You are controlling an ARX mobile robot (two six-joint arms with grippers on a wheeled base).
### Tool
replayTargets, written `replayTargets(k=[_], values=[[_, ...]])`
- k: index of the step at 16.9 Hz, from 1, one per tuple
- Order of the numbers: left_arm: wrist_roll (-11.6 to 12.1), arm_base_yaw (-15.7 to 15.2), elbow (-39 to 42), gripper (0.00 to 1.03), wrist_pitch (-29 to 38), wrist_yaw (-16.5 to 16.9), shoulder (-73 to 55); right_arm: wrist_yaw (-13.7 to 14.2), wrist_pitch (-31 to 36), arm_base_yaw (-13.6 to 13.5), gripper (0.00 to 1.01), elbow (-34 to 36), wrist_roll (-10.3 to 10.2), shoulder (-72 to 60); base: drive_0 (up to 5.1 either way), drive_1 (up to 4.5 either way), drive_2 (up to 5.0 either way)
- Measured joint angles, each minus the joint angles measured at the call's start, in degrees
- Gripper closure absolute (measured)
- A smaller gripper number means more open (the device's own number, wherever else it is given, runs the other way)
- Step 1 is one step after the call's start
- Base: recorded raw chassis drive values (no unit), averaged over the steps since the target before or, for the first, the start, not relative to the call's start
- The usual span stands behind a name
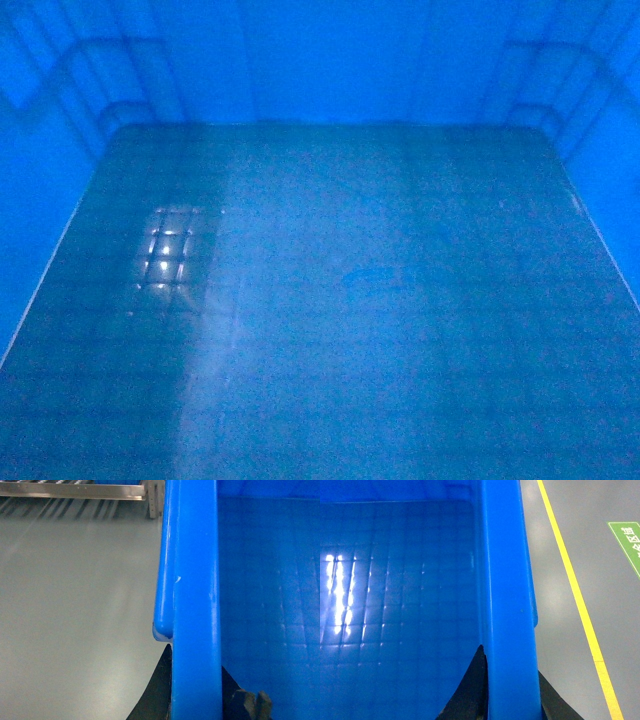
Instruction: Place box next to blue box on left shelf
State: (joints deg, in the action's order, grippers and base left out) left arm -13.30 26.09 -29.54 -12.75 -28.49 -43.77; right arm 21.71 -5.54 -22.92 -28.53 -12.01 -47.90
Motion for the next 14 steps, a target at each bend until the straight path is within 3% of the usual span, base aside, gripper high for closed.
replayTargets(k=[14], values=[[0.02, 0.00, 0.00, 0.94, -0.09, -0.02, 0.02, 0.02, -0.02, 0.00, 0.92, 0.04, 0.00, 0.02, 0.0, 4.25, -4.1]])
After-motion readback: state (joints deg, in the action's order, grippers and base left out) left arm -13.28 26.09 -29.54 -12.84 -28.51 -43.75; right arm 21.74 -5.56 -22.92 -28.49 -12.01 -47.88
